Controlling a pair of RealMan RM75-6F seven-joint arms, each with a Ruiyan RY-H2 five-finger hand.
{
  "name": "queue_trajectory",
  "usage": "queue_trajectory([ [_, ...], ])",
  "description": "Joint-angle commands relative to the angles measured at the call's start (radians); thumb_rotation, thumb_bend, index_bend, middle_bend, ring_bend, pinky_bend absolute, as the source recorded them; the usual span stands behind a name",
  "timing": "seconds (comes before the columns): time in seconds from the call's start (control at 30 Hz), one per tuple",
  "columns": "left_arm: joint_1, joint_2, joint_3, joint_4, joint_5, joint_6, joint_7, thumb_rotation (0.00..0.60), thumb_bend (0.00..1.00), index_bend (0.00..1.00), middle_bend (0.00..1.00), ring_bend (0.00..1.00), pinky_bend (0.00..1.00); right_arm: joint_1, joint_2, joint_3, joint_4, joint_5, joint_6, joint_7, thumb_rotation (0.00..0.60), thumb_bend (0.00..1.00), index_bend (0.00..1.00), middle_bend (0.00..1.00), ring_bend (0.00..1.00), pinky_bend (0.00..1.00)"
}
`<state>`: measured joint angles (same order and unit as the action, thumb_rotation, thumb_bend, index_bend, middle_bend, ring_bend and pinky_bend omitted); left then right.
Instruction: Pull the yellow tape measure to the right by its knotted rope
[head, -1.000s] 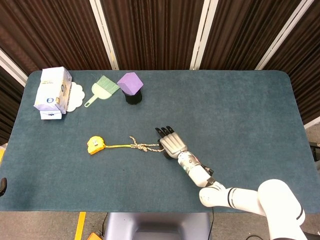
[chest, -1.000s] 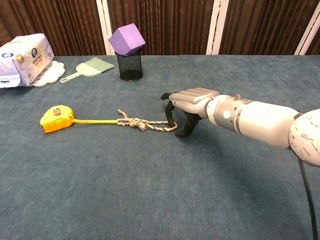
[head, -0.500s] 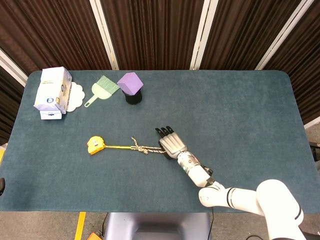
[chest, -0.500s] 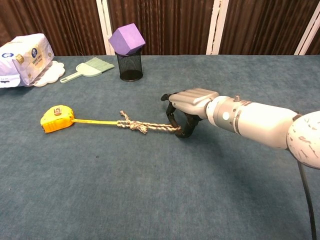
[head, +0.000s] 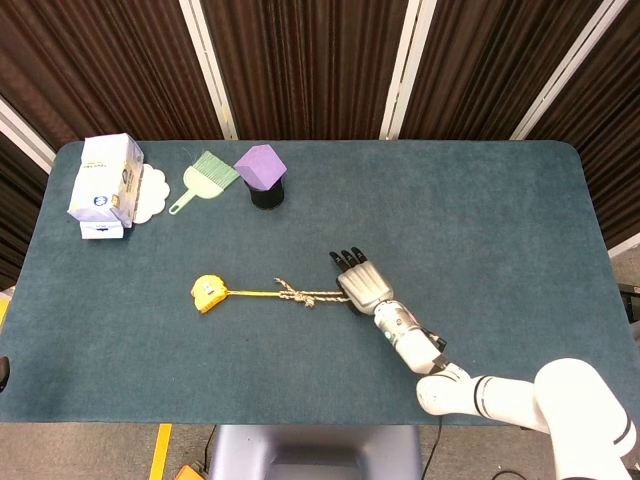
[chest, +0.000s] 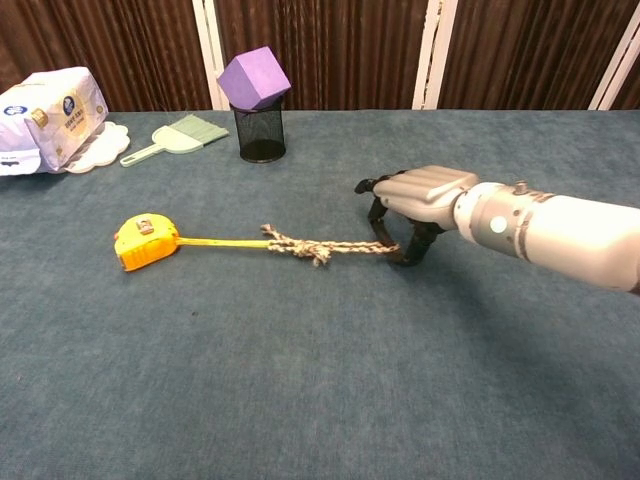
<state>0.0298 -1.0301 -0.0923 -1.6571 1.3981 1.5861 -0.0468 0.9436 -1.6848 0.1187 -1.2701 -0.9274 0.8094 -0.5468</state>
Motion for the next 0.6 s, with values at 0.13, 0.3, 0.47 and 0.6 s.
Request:
queue_trajectory([
  [0.13, 0.000, -0.001, 0.001, 0.000, 0.001, -0.001, 0.003, 0.600, 0.46, 0.01, 0.00, 0.00, 0.16, -0.043, 0.086, -0.017, -0.049, -0.013, 0.038, 0.006, 0.600, 0.51, 0.75, 0.12, 0.10, 0.00],
  [0.3, -0.001, -0.002, -0.001, -0.002, -0.005, -0.006, 0.004, 0.600, 0.46, 0.01, 0.00, 0.00, 0.16, -0.089, 0.178, -0.032, -0.090, -0.023, 0.070, 0.026, 0.600, 0.51, 0.75, 0.12, 0.10, 0.00],
  [0.47, 0.000, 0.001, -0.002, -0.012, -0.015, -0.011, 0.007, 0.600, 0.46, 0.01, 0.00, 0.00, 0.16, -0.138, 0.266, -0.052, -0.108, -0.026, 0.070, 0.069, 0.600, 0.51, 0.75, 0.12, 0.10, 0.00],
  [0.6, 0.001, 0.000, -0.001, -0.015, -0.012, -0.008, 0.011, 0.600, 0.46, 0.01, 0.00, 0.00, 0.16, -0.177, 0.323, -0.071, -0.085, -0.018, 0.062, 0.097, 0.600, 0.51, 0.75, 0.12, 0.10, 0.00],
])
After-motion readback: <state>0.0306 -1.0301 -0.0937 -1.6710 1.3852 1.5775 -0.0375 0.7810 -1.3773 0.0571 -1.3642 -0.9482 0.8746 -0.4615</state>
